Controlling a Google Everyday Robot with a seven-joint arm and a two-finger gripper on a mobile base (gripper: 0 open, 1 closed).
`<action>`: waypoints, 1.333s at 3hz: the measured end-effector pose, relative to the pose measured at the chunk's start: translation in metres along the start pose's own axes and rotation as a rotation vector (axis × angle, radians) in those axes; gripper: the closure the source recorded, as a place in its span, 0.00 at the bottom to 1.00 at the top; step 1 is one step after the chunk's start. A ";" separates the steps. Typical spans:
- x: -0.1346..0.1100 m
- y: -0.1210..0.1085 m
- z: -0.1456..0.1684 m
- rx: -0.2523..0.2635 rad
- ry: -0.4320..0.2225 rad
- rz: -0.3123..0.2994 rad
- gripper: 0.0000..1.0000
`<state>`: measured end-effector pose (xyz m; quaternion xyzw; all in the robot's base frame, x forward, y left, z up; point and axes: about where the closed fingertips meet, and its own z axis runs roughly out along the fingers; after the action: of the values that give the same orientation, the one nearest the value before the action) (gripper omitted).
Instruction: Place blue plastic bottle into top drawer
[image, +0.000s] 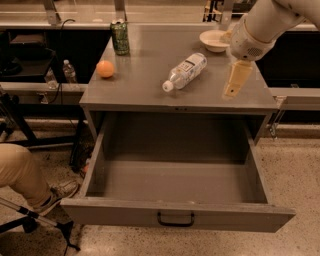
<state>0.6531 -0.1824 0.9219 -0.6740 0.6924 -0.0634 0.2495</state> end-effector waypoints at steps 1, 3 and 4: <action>-0.004 -0.011 0.011 -0.016 -0.016 -0.033 0.00; -0.020 -0.035 0.044 -0.095 -0.011 -0.166 0.00; -0.028 -0.040 0.060 -0.129 0.007 -0.218 0.00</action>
Offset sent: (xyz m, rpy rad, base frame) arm 0.0639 0.0260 -0.0066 -0.0496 0.0315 0.1976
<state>0.7141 -0.1437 0.8942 -0.7597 0.6185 -0.0481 0.1949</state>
